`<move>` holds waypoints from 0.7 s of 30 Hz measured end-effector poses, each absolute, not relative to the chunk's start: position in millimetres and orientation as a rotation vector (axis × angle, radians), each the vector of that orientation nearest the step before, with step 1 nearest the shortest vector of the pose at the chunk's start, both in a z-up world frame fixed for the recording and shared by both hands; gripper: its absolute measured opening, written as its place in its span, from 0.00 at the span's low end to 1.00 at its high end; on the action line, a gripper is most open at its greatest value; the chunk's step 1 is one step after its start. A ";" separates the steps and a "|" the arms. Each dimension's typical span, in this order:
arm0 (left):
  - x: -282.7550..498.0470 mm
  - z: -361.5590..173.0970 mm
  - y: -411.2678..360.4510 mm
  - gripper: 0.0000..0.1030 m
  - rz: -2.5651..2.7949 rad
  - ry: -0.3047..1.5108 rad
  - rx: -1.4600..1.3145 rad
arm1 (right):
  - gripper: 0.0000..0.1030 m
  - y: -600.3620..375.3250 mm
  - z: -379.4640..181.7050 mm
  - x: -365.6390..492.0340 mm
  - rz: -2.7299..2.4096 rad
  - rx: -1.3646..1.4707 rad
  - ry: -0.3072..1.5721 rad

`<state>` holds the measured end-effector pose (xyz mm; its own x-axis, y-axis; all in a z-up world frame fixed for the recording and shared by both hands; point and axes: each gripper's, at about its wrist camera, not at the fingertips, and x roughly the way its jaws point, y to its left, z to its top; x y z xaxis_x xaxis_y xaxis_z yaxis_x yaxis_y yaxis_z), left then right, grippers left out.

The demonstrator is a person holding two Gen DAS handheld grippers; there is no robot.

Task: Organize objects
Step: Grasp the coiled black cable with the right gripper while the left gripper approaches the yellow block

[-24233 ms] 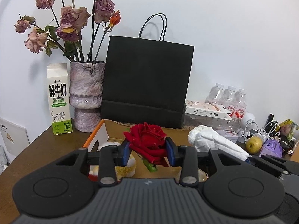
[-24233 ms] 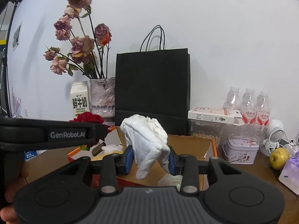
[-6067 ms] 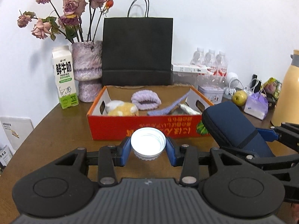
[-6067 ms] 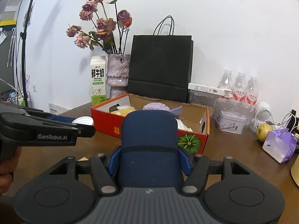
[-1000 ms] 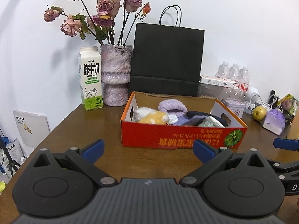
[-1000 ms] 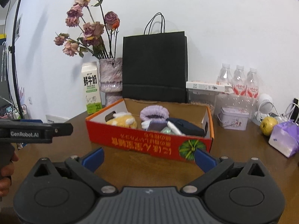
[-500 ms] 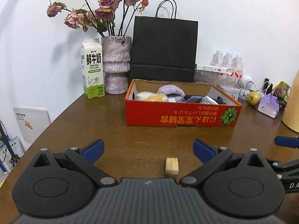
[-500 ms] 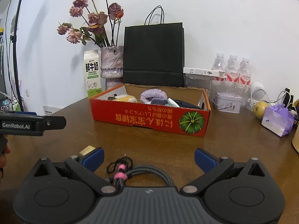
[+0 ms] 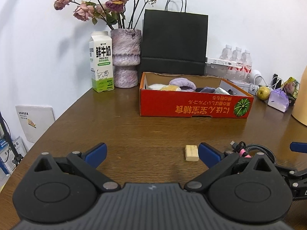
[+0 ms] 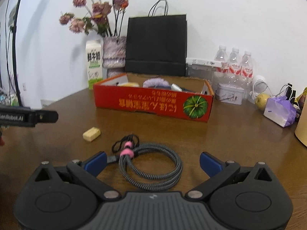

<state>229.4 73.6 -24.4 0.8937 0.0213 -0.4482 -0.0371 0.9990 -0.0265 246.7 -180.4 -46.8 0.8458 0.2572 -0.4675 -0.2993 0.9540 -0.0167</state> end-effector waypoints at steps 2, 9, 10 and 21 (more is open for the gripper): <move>227.9 -25.0 77.9 1.00 0.030 0.461 -0.032 | 1.00 -178.1 -47.7 245.7 0.275 -0.095 0.492; 226.7 -27.0 100.9 1.00 0.038 0.463 -0.073 | 1.00 -169.5 -52.0 253.4 0.258 -0.087 0.548; 226.8 -27.2 103.9 1.00 0.042 0.467 -0.087 | 1.00 -168.4 -51.9 256.0 0.237 -0.075 0.545; 218.9 -25.8 104.8 1.00 0.018 0.449 -0.099 | 1.00 -147.4 -61.2 300.9 0.114 -0.011 0.649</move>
